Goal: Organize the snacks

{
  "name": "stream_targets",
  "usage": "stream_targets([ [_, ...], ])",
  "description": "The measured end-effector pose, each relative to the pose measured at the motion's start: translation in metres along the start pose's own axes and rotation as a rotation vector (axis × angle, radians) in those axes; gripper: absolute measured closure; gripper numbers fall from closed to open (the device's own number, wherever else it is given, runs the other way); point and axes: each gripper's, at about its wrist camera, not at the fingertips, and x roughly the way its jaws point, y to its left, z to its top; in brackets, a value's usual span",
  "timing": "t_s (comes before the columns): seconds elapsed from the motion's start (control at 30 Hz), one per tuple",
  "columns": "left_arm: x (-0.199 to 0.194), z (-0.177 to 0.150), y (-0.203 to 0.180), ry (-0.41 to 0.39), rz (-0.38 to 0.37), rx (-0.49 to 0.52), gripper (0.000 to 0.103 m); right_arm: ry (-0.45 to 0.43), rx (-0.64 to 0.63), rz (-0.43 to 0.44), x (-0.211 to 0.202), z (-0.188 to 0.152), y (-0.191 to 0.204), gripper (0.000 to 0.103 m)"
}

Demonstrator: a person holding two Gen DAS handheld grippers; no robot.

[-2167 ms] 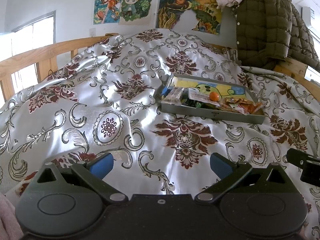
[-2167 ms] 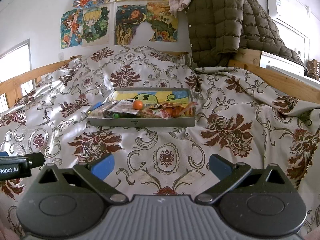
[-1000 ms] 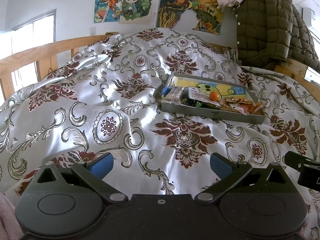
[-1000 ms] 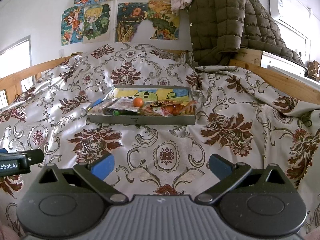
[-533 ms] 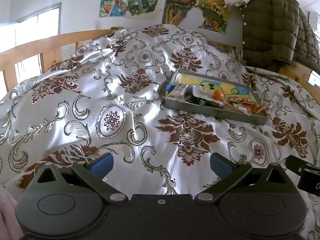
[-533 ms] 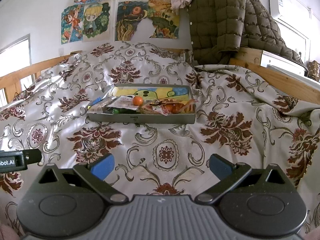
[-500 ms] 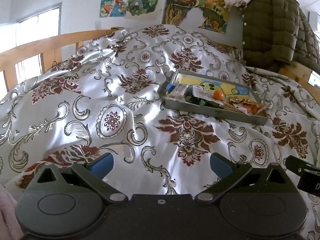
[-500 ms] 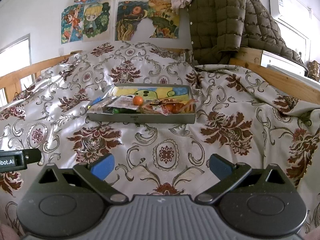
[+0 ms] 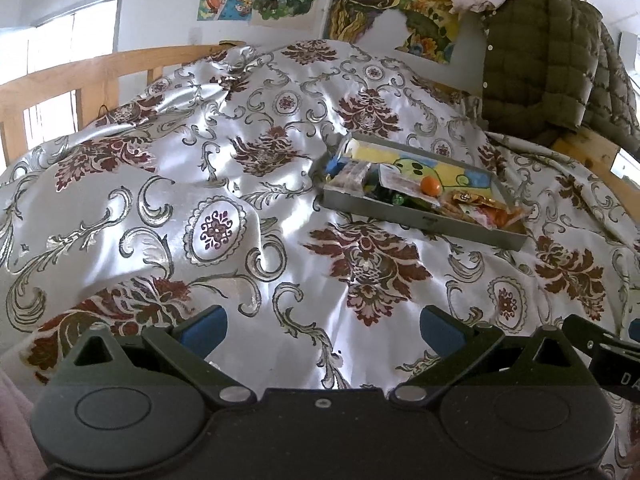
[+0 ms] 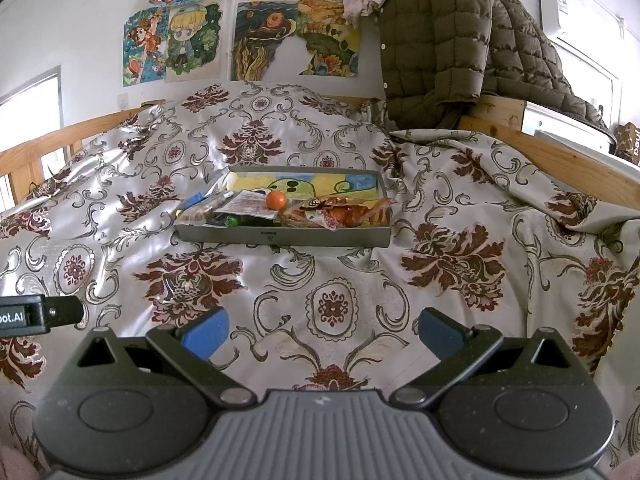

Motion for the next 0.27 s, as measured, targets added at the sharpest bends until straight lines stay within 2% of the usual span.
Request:
stream_targets([
  [0.27, 0.0004, 0.002, 0.0006, 0.002, 0.001, -0.001, 0.001, 0.002, -0.002, -0.001, -0.0009, -0.0016, 0.0, 0.0],
])
